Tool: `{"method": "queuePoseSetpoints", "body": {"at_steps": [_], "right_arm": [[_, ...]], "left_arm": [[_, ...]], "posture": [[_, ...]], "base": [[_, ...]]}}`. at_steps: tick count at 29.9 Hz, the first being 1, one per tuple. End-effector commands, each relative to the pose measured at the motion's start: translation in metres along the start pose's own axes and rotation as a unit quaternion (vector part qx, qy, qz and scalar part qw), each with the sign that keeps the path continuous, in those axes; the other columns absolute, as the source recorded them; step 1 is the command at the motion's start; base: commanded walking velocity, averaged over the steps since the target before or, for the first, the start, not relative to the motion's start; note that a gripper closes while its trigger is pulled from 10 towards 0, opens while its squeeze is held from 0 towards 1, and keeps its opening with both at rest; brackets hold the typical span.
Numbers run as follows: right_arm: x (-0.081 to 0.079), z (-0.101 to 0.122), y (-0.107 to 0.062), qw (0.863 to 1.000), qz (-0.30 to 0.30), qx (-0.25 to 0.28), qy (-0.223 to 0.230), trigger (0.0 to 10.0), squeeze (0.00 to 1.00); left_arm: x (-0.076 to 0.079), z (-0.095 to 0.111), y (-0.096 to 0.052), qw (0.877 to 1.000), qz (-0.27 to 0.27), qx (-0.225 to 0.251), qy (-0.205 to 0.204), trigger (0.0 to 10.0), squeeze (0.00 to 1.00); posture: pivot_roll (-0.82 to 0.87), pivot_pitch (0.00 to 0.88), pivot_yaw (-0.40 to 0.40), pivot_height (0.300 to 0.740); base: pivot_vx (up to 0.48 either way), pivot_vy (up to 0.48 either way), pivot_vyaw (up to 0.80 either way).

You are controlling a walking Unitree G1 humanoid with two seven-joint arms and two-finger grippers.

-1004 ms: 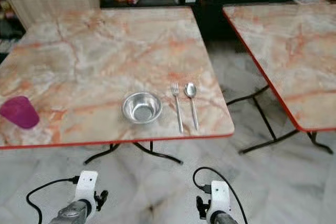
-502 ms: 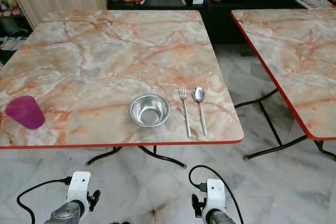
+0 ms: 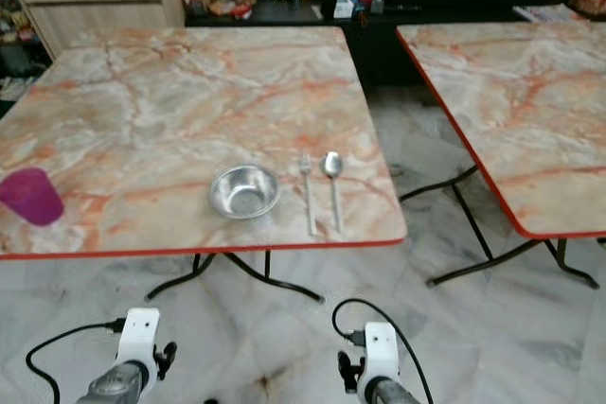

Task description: Setting the table

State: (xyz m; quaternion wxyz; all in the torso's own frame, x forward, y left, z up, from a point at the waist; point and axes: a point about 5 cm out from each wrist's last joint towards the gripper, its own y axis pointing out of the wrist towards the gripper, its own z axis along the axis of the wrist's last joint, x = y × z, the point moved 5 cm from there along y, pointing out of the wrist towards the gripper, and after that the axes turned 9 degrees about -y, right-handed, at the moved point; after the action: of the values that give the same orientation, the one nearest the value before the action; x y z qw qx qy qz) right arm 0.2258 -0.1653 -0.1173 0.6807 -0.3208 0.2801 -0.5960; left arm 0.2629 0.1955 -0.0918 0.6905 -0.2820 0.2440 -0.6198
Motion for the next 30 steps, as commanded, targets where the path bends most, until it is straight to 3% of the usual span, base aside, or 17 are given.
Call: {"method": "queuePoseSetpoints", "body": {"at_steps": [1,5,14,19,30], "right_arm": [[-0.0019,-0.0004,0.0005,1.000,0.001,-0.004,0.001,10.0,0.00],[-0.0019,-0.0004,0.0005,1.000,0.001,-0.004,0.002,10.0,0.00],[-0.0025,0.0021,0.0011,1.000,0.003,-0.002,0.001,10.0,0.00],[-0.0022,0.0045,0.0014,1.000,0.001,0.003,0.003,10.0,0.00],[-0.0010,0.0023,0.0009,1.000,0.001,-0.001,-0.001,10.0,0.00]], "left_arm": [[-0.0059,-0.0049,-0.0010,1.000,0.006,-0.010,0.012,10.0,0.00],[-0.0064,-0.0041,-0.0009,1.000,0.009,-0.009,0.011,10.0,0.00],[-0.0127,0.0041,-0.0010,0.999,0.018,0.015,-0.022,10.0,0.00],[-0.0127,0.0045,-0.0006,1.000,0.019,0.013,-0.016,10.0,0.00],[-0.0130,0.0028,-0.0008,1.000,0.021,0.009,-0.016,10.0,0.00]], "posture": [[0.04,0.106,-0.025,0.740],[0.04,0.107,-0.027,0.740],[0.05,0.105,-0.030,0.740],[0.05,0.106,-0.031,0.740],[0.05,0.116,-0.033,0.740]], "base": [[0.000,-0.465,0.00],[0.000,-0.410,0.00],[0.000,0.000,0.00],[0.000,0.000,0.00],[0.387,0.000,0.00]]}}
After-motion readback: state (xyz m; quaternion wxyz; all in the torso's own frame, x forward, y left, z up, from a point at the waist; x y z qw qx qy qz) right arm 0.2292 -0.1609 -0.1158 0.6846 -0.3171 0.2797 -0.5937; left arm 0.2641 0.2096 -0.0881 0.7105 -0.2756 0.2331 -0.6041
